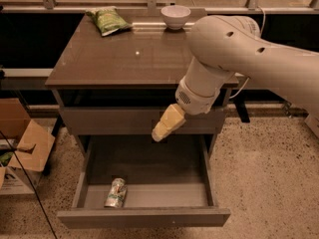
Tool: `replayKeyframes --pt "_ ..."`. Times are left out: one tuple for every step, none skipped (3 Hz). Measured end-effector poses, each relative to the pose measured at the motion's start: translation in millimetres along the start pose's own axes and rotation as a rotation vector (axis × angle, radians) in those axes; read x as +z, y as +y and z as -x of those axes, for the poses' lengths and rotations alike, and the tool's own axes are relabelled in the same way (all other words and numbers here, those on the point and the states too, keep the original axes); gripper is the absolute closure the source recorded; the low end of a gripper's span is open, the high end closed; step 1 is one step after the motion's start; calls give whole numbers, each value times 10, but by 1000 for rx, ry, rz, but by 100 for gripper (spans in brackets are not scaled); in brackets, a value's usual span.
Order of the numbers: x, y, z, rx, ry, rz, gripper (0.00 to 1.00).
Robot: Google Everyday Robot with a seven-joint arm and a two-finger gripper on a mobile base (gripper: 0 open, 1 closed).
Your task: Pick 7up can from middle drawer and place on counter
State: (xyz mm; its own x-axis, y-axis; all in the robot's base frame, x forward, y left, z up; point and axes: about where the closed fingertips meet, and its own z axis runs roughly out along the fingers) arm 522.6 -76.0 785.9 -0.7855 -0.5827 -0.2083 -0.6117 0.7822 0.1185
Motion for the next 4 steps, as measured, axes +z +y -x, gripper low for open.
replayKeyframes --pt "348 109 49 27 43 -2 0" --pt "845 268 87 104 87 -2 0" --pt "1535 479 121 229 131 -12 0" --pt "1991 574 120 349 151 6 0"
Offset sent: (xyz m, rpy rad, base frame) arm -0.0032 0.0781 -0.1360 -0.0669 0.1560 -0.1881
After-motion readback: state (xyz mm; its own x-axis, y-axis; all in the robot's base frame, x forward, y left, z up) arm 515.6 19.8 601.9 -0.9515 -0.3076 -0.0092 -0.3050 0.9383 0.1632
